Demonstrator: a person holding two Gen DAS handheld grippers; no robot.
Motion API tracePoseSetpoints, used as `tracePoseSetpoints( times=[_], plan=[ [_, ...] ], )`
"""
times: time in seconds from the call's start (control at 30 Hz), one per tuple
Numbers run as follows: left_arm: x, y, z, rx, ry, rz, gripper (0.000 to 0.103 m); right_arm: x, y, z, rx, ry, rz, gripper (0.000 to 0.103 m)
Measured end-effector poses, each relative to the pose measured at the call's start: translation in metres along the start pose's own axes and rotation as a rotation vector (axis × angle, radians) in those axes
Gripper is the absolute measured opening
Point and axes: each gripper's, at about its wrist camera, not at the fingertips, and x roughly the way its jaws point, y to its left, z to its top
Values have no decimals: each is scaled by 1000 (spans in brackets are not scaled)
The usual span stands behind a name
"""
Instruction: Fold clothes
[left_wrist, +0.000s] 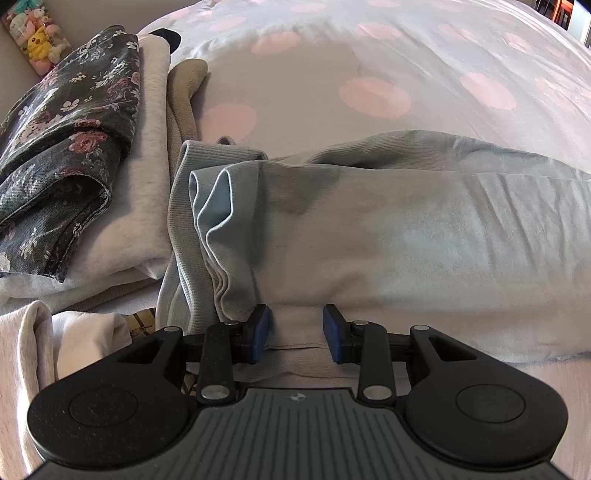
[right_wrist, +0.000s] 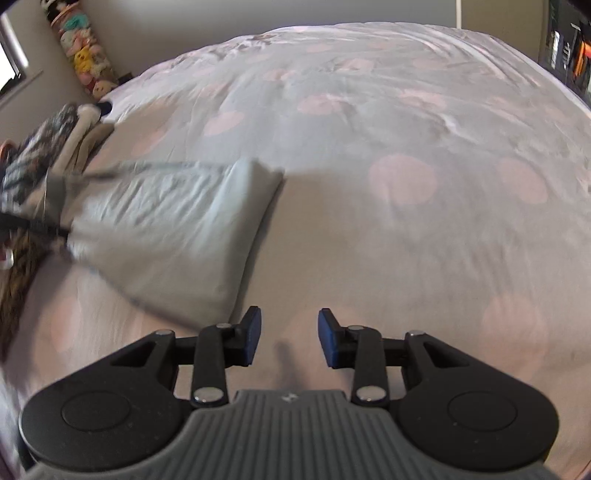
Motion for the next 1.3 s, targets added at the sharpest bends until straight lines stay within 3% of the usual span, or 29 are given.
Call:
tracePoseSetpoints(
  times=[0.07, 0.23, 0.43, 0.5, 0.57, 0.67, 0.9, 1.03, 1.1, 1.17, 1.3],
  plan=[
    [0, 1, -1, 0, -4, 0, 31, 3, -1, 25, 62, -2, 59, 61],
    [-2, 5, -6, 2, -18, -13, 31, 44, 10, 69, 138, 8, 129, 63],
    [-2, 10, -11, 10, -29, -29, 31, 103, 24, 74, 171, 81, 133, 62],
    [-1, 10, -6, 14, -32, -33, 31, 113, 29, 73, 148, 74, 109, 56],
    [-2, 7, 3, 16, -35, -37, 31, 116, 25, 73, 152, 62, 101, 34],
    [-3, 10, 1, 17, -43, -42, 31, 119, 0, 71, 253, 57, 132, 15],
    [2, 24, -4, 17, -45, -44, 31, 115, -30, 62, 446, 54, 198, 13],
    [2, 2, -5, 5, -61, -35, 31, 100, -27, 60, 444, 49, 168, 19],
    [-8, 4, -11, -18, -101, -44, 31, 89, -27, 56, 435, 48, 172, 30],
    [-16, 6, -18, -44, -134, -53, 31, 80, -31, 48, 427, 58, 212, 51],
    [-35, 0, -36, -45, -176, -71, 31, 75, -30, 31, 386, 88, 256, 53]
  ],
)
